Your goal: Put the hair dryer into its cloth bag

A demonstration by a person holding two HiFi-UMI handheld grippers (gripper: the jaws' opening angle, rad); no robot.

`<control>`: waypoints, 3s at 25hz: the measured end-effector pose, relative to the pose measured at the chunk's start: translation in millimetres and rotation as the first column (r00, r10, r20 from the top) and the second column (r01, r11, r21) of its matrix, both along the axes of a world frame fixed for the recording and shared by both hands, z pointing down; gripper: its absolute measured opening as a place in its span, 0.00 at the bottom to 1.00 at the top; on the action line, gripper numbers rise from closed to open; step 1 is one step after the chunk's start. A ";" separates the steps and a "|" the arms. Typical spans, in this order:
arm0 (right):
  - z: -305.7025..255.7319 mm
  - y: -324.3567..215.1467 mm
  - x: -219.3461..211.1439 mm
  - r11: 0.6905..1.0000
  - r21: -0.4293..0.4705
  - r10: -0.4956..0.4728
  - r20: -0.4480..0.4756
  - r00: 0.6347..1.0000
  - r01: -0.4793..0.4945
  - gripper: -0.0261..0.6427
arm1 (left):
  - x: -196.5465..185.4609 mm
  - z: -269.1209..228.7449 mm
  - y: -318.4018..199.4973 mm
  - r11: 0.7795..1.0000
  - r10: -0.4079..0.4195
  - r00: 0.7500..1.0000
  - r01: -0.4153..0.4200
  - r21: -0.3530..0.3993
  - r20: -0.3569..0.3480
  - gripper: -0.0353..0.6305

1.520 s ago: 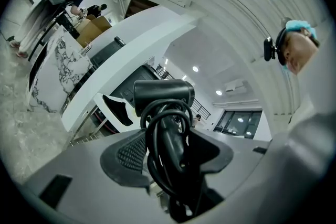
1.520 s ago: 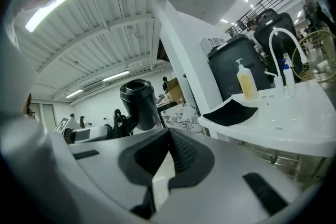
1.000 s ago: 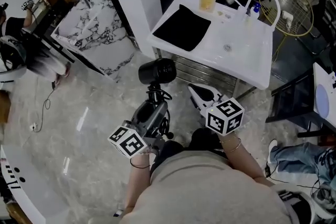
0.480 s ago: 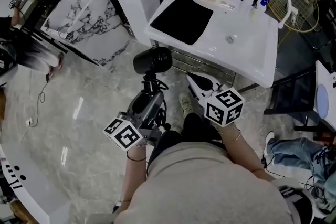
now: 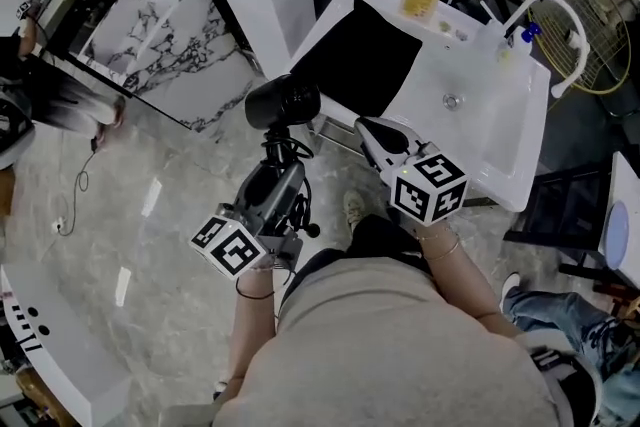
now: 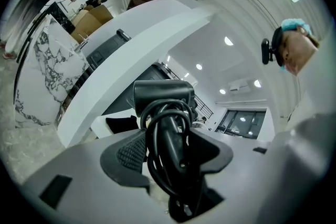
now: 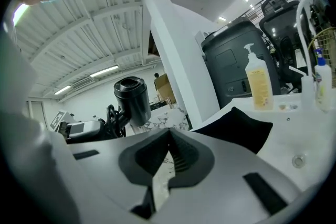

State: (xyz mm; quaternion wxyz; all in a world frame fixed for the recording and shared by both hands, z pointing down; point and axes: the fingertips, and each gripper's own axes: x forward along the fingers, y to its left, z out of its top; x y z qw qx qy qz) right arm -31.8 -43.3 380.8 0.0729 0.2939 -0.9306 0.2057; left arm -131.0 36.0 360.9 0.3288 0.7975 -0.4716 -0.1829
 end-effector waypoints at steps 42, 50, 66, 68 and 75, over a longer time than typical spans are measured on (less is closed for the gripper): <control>23.8 -163.0 1.4 0.995 -0.067 0.068 0.000 0.998 -0.068 0.04 | -28.7 18.3 -165.4 0.998 -0.005 0.999 0.007 -0.057 0.037 0.42; 38.4 -161.0 -4.5 0.989 -0.112 0.094 -0.056 0.994 -0.100 0.06 | -43.5 20.6 -166.5 0.997 0.026 0.999 -0.024 -0.077 0.026 0.42; 105.2 -141.7 -13.9 0.970 -0.242 -0.026 -0.232 0.972 -0.032 0.25 | -55.4 57.3 -143.2 0.985 0.051 0.999 -0.047 -0.164 0.016 0.42; 115.2 -139.1 -12.9 0.965 -0.261 -0.047 -0.255 0.966 -0.022 0.28 | -55.8 63.5 -139.4 0.982 0.060 0.998 -0.053 -0.180 0.034 0.42; 141.2 -133.6 -18.3 0.943 -0.331 -0.149 -0.305 0.941 0.042 0.37 | -53.8 82.4 -125.8 0.971 0.110 0.991 -0.092 -0.221 0.071 0.42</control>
